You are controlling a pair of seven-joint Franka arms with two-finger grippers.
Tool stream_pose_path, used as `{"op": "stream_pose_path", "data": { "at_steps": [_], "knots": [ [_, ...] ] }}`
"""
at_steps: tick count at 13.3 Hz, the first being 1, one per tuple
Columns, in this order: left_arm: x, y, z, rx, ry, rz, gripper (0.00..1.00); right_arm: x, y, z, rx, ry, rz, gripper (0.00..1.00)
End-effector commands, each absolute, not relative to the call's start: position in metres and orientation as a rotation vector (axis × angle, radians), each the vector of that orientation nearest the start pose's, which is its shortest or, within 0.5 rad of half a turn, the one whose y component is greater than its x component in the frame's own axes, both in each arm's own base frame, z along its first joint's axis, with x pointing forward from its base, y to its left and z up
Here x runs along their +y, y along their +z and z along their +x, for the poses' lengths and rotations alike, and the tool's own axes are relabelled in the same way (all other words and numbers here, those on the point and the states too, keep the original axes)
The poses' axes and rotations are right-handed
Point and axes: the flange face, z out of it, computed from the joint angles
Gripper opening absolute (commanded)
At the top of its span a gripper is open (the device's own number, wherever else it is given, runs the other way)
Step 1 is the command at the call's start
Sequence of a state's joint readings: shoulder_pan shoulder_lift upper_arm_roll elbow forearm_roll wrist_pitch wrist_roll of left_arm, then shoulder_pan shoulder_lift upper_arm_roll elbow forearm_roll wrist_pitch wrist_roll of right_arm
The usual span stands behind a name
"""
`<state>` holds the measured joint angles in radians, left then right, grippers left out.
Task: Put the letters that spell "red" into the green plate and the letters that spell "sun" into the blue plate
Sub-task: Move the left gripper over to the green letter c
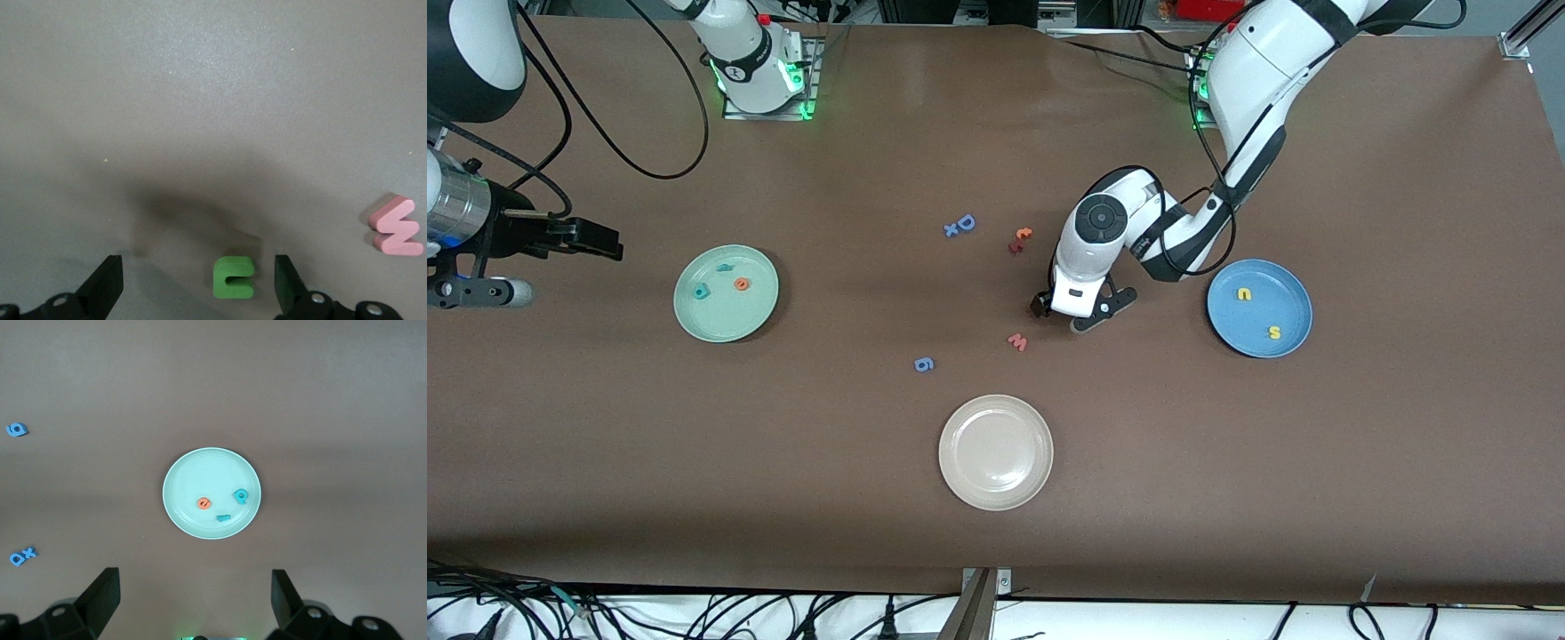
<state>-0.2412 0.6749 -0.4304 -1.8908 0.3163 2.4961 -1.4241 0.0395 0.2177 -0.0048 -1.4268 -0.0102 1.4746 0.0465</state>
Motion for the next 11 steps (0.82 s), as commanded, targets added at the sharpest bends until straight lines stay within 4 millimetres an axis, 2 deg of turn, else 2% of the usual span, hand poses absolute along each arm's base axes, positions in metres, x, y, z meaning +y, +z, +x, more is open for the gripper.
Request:
{"op": "stream_pose_path", "data": {
  "at_steps": [1,3,6,8,11],
  "knots": [
    [-0.392,0.176,0.501,-0.918,0.049,-3.049,0.99,0.019,0.559,0.603,0.037,0.275,-3.156,1.00],
    [-0.401,0.175,0.493,-0.907,0.053,-3.047,0.99,0.019,0.559,0.603,0.037,0.277,-3.156,1.00],
    [-0.401,0.172,0.492,-0.916,0.057,-3.039,0.96,0.019,0.560,0.602,0.037,0.275,-3.158,1.00],
    [-0.405,0.171,0.489,-0.904,0.059,-3.039,0.91,0.018,0.559,0.603,0.039,0.277,-3.158,1.00],
    [-0.405,0.169,0.488,-0.901,0.062,-3.035,0.75,0.018,0.559,0.603,0.034,0.278,-3.158,1.00]
  ]
}}
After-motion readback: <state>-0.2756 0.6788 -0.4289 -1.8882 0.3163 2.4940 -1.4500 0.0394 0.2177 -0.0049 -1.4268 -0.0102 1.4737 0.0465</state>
